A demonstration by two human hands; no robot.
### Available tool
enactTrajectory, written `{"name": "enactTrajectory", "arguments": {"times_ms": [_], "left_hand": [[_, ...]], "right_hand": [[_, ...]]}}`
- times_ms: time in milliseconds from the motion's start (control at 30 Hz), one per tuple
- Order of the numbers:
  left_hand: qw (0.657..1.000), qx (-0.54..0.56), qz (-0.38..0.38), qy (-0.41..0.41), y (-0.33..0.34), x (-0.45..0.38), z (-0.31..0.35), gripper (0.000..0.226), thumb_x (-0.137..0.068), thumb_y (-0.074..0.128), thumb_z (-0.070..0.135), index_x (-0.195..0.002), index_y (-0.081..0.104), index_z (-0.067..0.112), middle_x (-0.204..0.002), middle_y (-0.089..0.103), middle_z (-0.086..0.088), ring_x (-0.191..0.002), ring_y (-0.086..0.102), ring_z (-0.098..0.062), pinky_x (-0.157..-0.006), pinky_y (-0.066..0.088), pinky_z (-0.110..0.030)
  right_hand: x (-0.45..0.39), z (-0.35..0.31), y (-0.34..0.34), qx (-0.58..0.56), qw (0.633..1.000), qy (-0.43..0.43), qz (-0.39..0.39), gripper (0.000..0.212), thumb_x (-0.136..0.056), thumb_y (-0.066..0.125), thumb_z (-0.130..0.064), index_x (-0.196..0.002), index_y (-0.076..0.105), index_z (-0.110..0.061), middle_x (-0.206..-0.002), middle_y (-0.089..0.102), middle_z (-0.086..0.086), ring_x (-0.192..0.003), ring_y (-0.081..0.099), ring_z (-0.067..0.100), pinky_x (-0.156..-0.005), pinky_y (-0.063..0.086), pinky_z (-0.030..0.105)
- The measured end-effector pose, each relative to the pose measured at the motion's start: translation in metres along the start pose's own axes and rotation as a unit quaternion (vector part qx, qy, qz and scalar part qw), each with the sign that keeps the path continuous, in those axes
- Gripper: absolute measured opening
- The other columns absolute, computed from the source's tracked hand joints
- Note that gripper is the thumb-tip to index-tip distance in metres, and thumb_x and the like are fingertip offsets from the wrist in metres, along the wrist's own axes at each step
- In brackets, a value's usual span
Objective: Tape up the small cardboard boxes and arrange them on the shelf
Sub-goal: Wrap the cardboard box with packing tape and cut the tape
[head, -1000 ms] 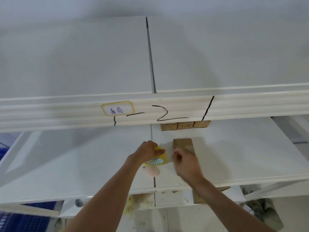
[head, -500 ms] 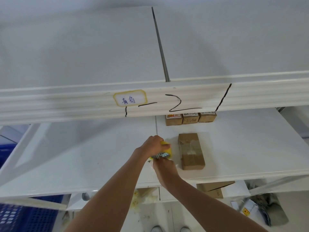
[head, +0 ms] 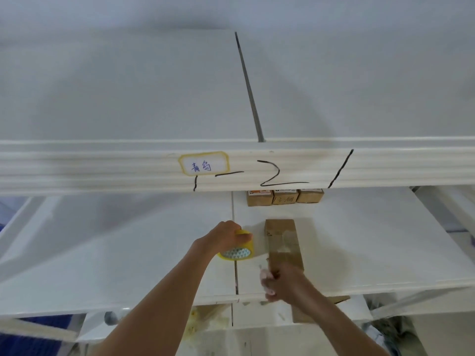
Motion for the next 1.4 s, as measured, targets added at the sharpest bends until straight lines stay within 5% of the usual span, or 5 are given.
{"name": "enactTrajectory", "arguments": {"times_ms": [233, 633, 933, 1133, 1400], "left_hand": [[1.000, -0.005, 0.001, 0.001, 0.000, -0.003, 0.002, 0.060, -0.094, 0.052, 0.064, -0.111, 0.066, 0.009, -0.106, 0.061, -0.010, -0.092, 0.060, -0.021, -0.079, 0.051, -0.031], [0.999, 0.038, 0.012, -0.018, 0.003, -0.001, -0.005, 0.042, -0.090, 0.059, 0.063, -0.074, 0.056, 0.025, -0.083, 0.058, 0.002, -0.080, 0.060, -0.017, -0.062, 0.043, -0.022], [0.998, 0.048, 0.026, -0.019, 0.002, -0.004, -0.007, 0.040, -0.089, 0.062, 0.062, -0.071, 0.057, 0.026, -0.080, 0.059, 0.003, -0.076, 0.060, -0.016, -0.059, 0.042, -0.020], [0.998, 0.056, 0.019, -0.018, 0.004, -0.004, -0.008, 0.039, -0.090, 0.063, 0.058, -0.084, 0.063, 0.019, -0.098, 0.066, -0.006, -0.086, 0.065, -0.021, -0.071, 0.052, -0.027], [0.997, 0.077, 0.024, -0.012, 0.004, -0.003, -0.010, 0.038, -0.089, 0.064, 0.059, -0.068, 0.055, 0.029, -0.076, 0.056, 0.008, -0.070, 0.057, -0.008, -0.058, 0.041, -0.020]], "right_hand": [[-0.026, -0.018, -0.043, 0.007, 0.982, -0.060, 0.177, 0.036, -0.107, 0.041, -0.030, -0.142, 0.046, -0.025, -0.109, 0.063, -0.004, -0.080, 0.061, 0.007, -0.056, 0.042, 0.021], [-0.062, -0.012, -0.014, -0.063, 0.954, -0.166, 0.242, 0.009, -0.102, 0.056, -0.029, -0.097, 0.054, -0.022, -0.087, 0.060, -0.004, -0.077, 0.059, 0.010, -0.058, 0.046, 0.014], [-0.062, -0.011, -0.010, -0.030, 0.943, -0.206, 0.259, 0.014, -0.098, 0.064, -0.026, -0.096, 0.052, -0.019, -0.082, 0.054, -0.007, -0.071, 0.052, 0.006, -0.058, 0.043, 0.013], [-0.066, -0.009, -0.009, -0.041, 0.947, -0.207, 0.240, 0.010, -0.098, 0.064, -0.028, -0.097, 0.056, -0.023, -0.089, 0.068, -0.004, -0.077, 0.063, 0.011, -0.064, 0.056, 0.033], [-0.068, -0.008, -0.008, -0.018, 0.953, -0.201, 0.228, 0.009, -0.098, 0.065, -0.027, -0.101, 0.060, -0.021, -0.087, 0.065, -0.004, -0.080, 0.062, 0.012, -0.067, 0.055, 0.032]]}}
Point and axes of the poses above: each hand's wrist, its own x-axis away from the middle knuckle, its own y-axis out of the palm, z = x × y, the point moved 2 cm from there along -x, towards the middle knuckle
